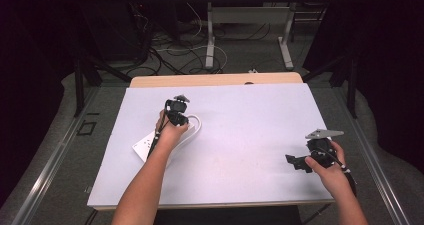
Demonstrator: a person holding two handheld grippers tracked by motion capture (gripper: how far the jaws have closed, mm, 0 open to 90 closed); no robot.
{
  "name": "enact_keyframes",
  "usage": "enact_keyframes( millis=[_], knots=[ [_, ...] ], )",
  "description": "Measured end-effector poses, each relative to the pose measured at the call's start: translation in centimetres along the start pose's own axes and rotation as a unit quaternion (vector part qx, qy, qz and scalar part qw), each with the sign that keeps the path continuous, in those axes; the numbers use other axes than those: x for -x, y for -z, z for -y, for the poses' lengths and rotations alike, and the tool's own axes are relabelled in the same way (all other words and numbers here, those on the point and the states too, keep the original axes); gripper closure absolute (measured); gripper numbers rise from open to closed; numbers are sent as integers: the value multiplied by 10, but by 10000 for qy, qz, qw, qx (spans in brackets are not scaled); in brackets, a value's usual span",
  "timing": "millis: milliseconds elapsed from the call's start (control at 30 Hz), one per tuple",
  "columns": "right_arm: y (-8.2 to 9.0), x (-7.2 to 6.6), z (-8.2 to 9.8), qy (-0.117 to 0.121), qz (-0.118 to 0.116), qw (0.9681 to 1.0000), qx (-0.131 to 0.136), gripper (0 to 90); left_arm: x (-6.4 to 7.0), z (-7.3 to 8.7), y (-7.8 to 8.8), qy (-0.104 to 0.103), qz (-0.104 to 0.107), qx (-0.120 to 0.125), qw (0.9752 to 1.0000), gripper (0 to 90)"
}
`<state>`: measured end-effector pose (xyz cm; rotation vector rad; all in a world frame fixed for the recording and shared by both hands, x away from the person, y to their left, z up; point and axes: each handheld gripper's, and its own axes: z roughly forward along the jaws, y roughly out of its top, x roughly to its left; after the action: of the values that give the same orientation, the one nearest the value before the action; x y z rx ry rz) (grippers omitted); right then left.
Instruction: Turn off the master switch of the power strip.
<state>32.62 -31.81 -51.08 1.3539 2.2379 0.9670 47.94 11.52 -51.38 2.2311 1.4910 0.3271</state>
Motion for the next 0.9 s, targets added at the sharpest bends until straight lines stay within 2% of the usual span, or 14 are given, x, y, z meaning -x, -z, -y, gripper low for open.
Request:
enact_keyframes(
  millis=[33, 100, 167, 233, 367, 467, 500, 533, 800, 900],
  knots=[
    [1, 1, 0, -23, 16, 10000, 13, 0, -2, 0, 0, -20, 31, 28, 10000, 900],
    [1, 1, 0, -44, 5, 10000, 27, 0, -4, 0, 2, 188, 184, 100, 9996, 900],
    [1, 2, 0, -82, 30, 10000, 18, 0, -6, 0, 3, 251, 265, 91, 9993, 899],
    [0, 3, 1, -36, 39, 10000, 16, 0, -8, 0, 3, 325, 286, 91, 9990, 899],
    [0, 3, 1, -38, 32, 10000, 13, 0, -11, 1, 4, 332, 241, 83, 9991, 899],
    [0, 3, 1, -60, 12, 10000, 12, 0, -12, 1, 6, 442, 241, 142, 9986, 900],
    [0, 3, 1, -60, 12, 10000, 12, 0, -13, 1, 7, 399, 233, 139, 9988, 900],
    [1, 3, 0, -55, 16, 10000, 21, 0, -13, 1, 7, 446, 248, 157, 9986, 900],
    [0, 2, 1, -25, 30, 10000, -13, 0, -17, 2, 9, 431, 255, 134, 9987, 895],
    [0, 1, 0, -53, 15, 10000, 11, 0, -16, 3, 10, 500, 283, 164, 9982, 884]
  ],
)
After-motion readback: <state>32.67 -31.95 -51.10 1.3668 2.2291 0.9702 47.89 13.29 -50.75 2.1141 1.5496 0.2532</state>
